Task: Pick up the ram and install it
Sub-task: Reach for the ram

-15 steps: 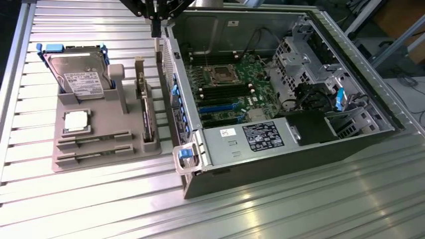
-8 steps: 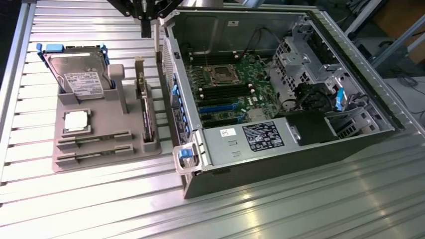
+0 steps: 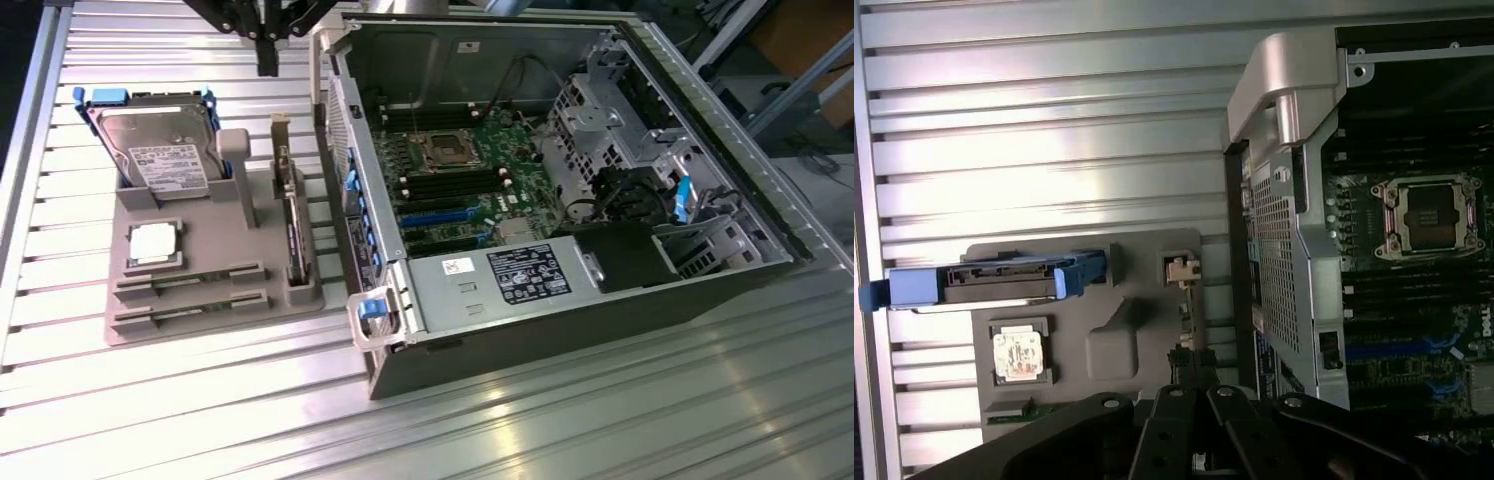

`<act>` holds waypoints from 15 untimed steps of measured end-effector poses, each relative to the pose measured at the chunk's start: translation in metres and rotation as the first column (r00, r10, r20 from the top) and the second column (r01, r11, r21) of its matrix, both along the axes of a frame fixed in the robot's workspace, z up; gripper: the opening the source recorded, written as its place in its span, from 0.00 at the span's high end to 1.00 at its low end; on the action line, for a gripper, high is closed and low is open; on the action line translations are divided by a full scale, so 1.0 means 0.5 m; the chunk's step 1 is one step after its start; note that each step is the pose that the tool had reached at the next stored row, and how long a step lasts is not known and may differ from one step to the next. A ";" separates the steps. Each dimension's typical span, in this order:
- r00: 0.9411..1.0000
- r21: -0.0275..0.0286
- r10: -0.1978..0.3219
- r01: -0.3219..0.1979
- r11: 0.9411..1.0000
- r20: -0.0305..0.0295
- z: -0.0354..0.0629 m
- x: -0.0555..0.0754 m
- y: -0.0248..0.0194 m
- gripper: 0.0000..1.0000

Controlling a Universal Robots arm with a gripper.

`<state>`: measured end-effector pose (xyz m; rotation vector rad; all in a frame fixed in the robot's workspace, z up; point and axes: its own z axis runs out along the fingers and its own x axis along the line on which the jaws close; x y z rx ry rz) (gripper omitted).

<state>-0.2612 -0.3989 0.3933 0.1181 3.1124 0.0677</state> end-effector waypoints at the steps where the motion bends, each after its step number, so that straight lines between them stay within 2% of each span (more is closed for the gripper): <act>1: 1.000 0.000 0.000 0.000 1.000 0.000 0.000 -0.006 0.0000 0.89; 15: 1.000 0.000 0.000 0.000 1.000 0.000 0.000 -0.092 0.0000 0.89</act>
